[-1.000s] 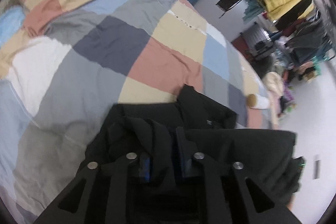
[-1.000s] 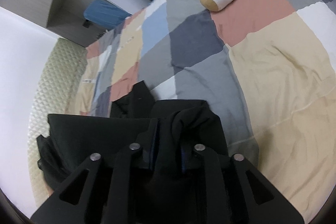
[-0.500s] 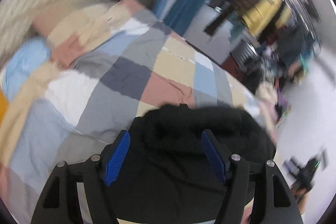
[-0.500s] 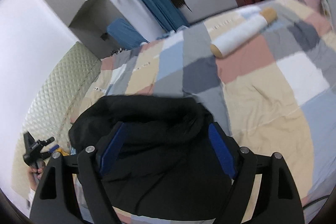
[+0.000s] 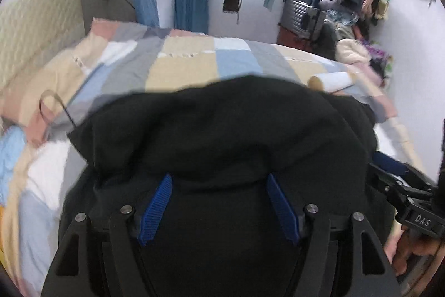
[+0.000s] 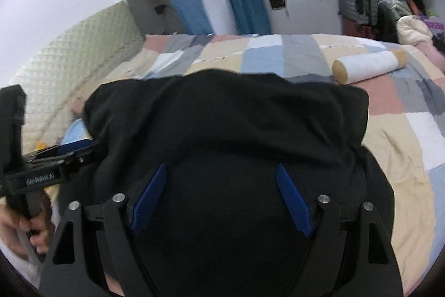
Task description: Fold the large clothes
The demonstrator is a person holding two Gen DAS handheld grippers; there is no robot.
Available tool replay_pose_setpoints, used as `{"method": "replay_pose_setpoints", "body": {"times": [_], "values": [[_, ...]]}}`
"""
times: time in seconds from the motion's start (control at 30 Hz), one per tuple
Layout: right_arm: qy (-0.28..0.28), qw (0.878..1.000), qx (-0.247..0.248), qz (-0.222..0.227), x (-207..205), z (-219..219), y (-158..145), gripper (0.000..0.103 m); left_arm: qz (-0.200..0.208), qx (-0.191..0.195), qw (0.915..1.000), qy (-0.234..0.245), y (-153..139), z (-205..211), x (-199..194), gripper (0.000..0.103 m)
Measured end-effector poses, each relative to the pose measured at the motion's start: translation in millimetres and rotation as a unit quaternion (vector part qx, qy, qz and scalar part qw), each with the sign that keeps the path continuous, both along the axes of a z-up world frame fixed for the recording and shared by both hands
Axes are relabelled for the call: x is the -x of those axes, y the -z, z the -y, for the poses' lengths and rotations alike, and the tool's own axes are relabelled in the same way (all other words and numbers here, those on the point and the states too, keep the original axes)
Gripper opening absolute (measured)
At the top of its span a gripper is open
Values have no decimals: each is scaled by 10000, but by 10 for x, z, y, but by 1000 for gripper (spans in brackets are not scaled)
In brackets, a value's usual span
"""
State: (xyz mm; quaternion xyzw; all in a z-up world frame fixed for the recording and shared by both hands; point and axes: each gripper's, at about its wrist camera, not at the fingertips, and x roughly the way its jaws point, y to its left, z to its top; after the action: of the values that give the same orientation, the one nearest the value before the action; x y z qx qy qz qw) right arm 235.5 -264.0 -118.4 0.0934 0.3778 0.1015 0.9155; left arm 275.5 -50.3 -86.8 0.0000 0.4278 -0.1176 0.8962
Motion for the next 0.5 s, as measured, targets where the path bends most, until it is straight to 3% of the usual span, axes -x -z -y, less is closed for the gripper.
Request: {"method": "replay_pose_setpoints", "body": {"times": [0.1, 0.33, 0.5], "values": [[136, 9998, 134, 14, -236, 10, 105, 82, 80, -157, 9998, -111, 55, 88, -205, 70], [120, 9993, 337, -139, -657, -64, 286, 82, -98, 124, 9995, -264, 297, 45, -682, 70], [107, 9982, 545, -205, -802, -145, 400, 84, -67, 74, 9995, -315, 443, 71, -837, 73]]}}
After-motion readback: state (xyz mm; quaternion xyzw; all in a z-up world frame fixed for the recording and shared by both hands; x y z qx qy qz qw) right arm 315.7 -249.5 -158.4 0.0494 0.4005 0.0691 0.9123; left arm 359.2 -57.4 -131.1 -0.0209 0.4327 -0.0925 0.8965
